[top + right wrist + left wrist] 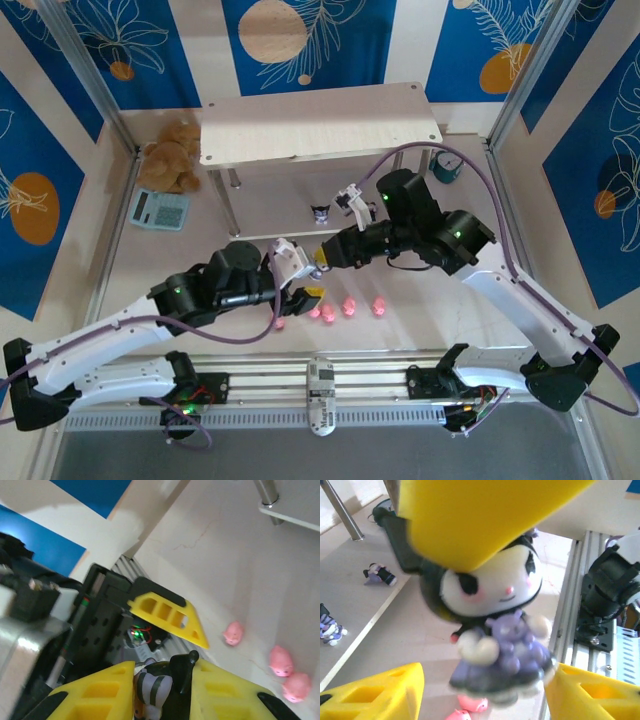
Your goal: Place and organize the plastic toys onto the shelf
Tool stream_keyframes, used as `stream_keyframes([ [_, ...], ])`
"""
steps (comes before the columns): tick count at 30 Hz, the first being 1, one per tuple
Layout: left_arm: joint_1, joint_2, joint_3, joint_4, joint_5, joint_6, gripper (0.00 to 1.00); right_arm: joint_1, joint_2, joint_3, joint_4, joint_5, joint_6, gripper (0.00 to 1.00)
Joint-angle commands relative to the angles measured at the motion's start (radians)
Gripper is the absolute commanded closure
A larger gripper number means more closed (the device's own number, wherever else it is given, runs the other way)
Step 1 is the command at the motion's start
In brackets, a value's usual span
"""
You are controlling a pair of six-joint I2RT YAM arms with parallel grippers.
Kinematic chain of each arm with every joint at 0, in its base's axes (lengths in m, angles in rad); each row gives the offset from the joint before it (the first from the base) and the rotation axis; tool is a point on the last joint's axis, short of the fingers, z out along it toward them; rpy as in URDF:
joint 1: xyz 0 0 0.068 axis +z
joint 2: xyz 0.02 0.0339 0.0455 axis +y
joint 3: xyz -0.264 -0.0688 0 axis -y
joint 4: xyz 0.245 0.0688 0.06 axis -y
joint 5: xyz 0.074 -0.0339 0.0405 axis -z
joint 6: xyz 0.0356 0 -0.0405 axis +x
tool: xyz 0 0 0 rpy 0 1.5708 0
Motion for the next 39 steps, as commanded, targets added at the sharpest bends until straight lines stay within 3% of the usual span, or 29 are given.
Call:
stream_keyframes([
  [1,0.063,-0.042,0.065,-0.084,0.177,-0.012,0.40,0.026,0.013,0.049,-0.134,0.092,-0.162,0.82],
  [5,0.165,-0.048,0.107,-0.135,0.350,-0.060,0.46,0.098,0.001,0.047,-0.147,0.229,-0.280,0.82],
  [8,0.266,-0.021,0.112,-0.112,0.564,-0.131,0.48,0.146,-0.034,0.009,-0.091,0.325,-0.348,0.82],
  [10,0.304,0.001,0.101,-0.056,0.711,-0.173,0.48,0.160,-0.066,-0.022,-0.045,0.338,-0.389,0.83],
  [18,0.318,0.052,0.118,-0.042,0.977,-0.155,0.45,0.153,-0.070,0.007,-0.053,0.265,-0.435,0.83],
  [26,0.318,0.057,0.137,-0.102,0.954,-0.092,0.43,0.141,-0.051,0.030,-0.030,0.122,-0.413,0.84],
  [39,0.360,0.066,0.156,-0.183,0.868,-0.022,0.35,0.154,-0.022,0.113,-0.111,0.024,-0.407,0.84],
])
